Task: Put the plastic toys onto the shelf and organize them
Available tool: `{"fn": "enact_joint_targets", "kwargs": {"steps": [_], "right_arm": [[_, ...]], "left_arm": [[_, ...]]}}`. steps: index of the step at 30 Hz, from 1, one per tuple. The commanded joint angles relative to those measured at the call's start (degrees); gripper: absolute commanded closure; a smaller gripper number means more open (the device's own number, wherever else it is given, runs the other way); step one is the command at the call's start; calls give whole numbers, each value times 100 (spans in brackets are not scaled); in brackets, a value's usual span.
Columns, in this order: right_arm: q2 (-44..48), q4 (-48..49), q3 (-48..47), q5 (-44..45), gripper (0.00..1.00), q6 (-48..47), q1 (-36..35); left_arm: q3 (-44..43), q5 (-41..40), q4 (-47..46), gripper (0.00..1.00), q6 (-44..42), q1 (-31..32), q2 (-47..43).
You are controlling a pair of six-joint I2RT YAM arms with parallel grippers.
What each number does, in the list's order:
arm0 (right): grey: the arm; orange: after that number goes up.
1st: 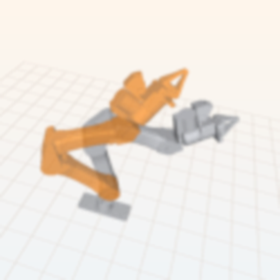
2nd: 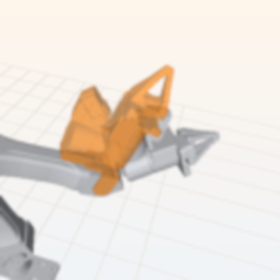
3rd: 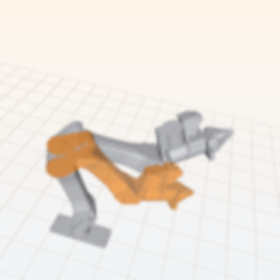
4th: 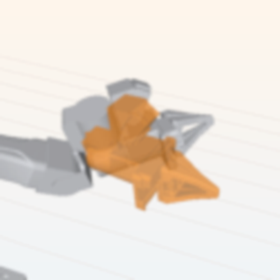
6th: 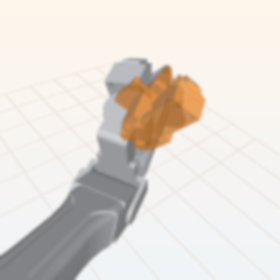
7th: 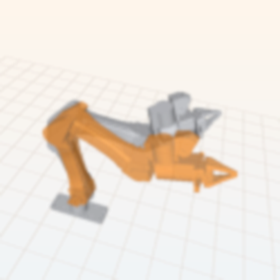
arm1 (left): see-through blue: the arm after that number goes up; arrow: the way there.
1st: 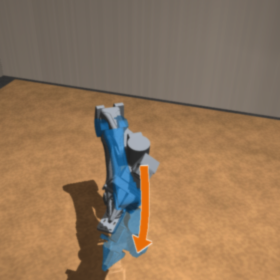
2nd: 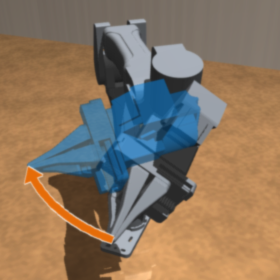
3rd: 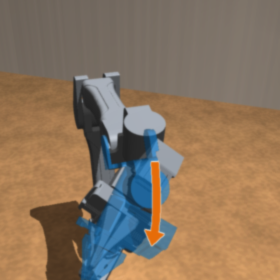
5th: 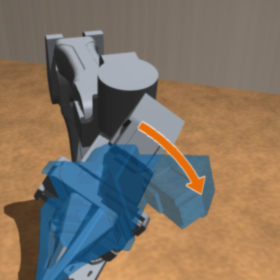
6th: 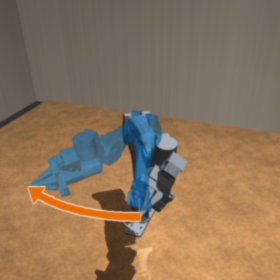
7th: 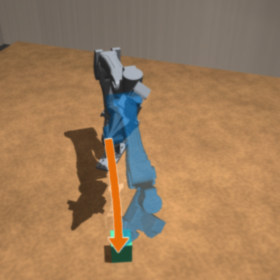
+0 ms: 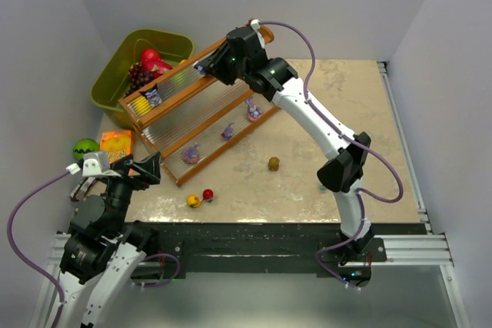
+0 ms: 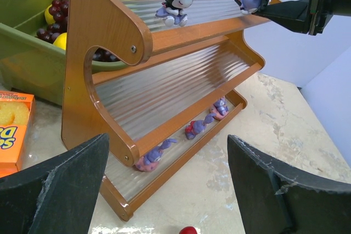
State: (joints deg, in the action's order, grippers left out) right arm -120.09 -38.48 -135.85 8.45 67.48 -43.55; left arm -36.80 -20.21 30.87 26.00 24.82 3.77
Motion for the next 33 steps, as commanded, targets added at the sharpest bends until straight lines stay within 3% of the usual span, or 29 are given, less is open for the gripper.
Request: {"fn": "enact_joint_targets", "kwargs": {"steps": [1, 9, 16, 33], "right_arm": [[-58, 288, -266, 157, 100, 55, -22], [-93, 271, -258, 122, 100, 81, -22], [-76, 271, -214, 122, 89, 89, -22], [-190, 86, -389, 219, 77, 54, -31]], "left_arm": [[23, -89, -134, 8, 72, -12, -105], [23, -80, -134, 8, 72, -12, -113], [23, -89, -134, 8, 72, -12, -131], [23, -124, -117, 7, 90, -12, -166]]}}
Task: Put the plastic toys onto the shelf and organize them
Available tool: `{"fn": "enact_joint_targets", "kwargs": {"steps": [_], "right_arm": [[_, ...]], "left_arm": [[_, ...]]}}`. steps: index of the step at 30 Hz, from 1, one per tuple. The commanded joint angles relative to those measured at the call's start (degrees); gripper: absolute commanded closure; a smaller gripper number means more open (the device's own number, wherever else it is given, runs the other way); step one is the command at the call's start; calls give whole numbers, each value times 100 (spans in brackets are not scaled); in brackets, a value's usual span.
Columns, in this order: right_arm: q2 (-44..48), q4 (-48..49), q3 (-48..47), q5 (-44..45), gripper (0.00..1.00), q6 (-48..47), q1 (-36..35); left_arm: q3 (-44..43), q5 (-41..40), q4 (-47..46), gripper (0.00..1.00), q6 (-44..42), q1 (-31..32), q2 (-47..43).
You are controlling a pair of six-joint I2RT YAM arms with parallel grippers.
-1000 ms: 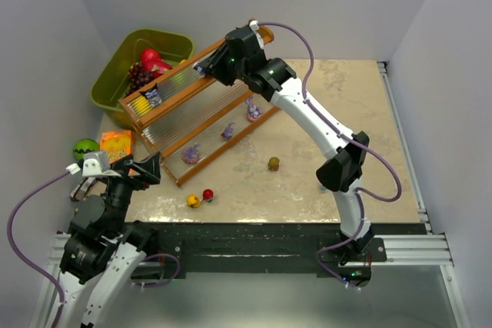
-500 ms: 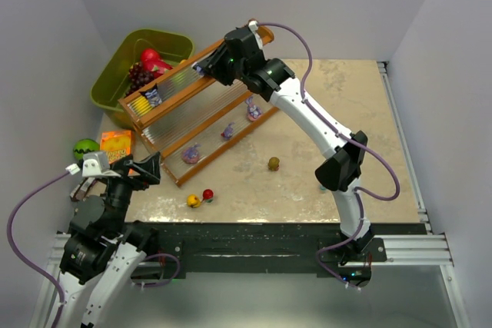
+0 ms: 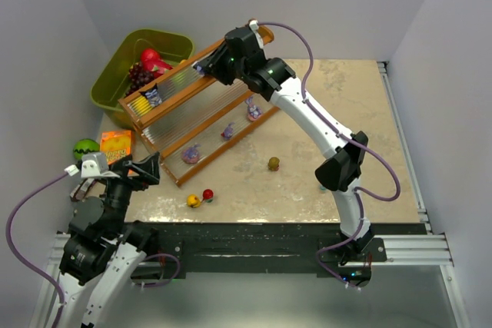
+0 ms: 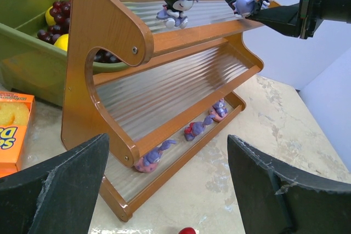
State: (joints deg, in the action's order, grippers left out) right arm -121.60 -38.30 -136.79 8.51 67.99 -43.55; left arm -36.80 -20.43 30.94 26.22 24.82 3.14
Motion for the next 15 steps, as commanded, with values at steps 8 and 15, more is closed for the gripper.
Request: {"fn": "enact_joint_targets", "kwargs": {"steps": [8, 15], "right_arm": [[-136, 16, -313, 142, 76, -13, -22], [-118, 86, -226, 115, 72, -22, -22]], "left_arm": [[15, -120, -114, 7, 77, -12, -129], [23, -128, -114, 7, 85, -12, -129]]}}
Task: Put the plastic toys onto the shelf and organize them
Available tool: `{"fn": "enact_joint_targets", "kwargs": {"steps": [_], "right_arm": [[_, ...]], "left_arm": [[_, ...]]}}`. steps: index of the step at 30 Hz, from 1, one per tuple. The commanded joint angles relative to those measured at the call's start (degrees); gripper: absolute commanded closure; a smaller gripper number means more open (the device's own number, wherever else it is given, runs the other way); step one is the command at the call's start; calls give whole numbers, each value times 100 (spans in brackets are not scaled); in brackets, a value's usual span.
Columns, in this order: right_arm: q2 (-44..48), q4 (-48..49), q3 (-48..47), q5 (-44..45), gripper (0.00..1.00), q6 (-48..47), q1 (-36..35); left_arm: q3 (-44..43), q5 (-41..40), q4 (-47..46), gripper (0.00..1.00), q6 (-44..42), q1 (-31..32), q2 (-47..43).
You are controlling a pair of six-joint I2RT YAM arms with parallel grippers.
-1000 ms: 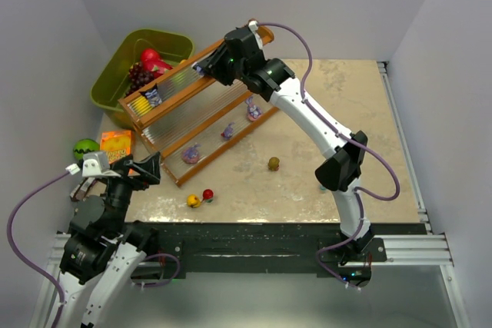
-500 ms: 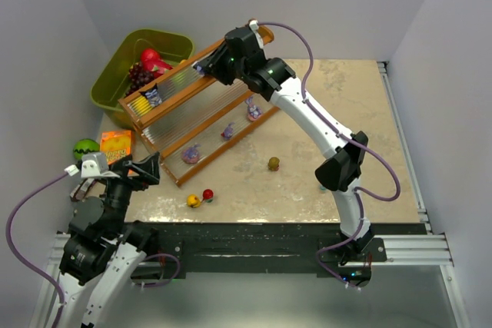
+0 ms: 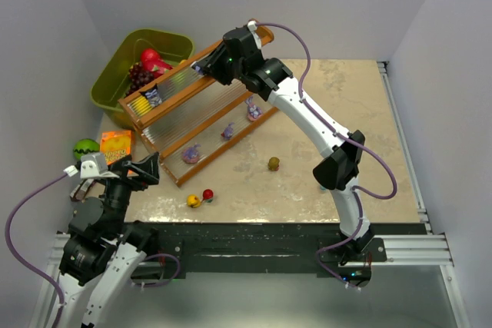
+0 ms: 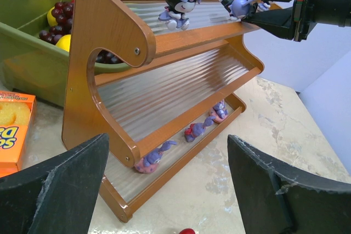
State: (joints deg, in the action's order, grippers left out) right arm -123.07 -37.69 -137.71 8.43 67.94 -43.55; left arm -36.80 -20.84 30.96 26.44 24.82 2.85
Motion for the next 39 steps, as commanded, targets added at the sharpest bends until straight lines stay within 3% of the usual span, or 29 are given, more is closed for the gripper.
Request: {"fn": "enact_joint_targets", "kwargs": {"steps": [1, 15, 23, 39], "right_arm": [[54, 34, -125, 124, 71, -9, -22], [99, 236, 25, -16, 63, 123, -4], [318, 895, 490, -166, 55, 228, 31], [476, 1264, 667, -183, 49, 220, 31]], "left_arm": [[23, -87, -117, 7, 63, -12, -101], [23, -122, -99, 7, 72, -12, -127], [23, -131, -99, 7, 81, -12, -136], [15, -131, -81, 7, 90, -12, -136]]}}
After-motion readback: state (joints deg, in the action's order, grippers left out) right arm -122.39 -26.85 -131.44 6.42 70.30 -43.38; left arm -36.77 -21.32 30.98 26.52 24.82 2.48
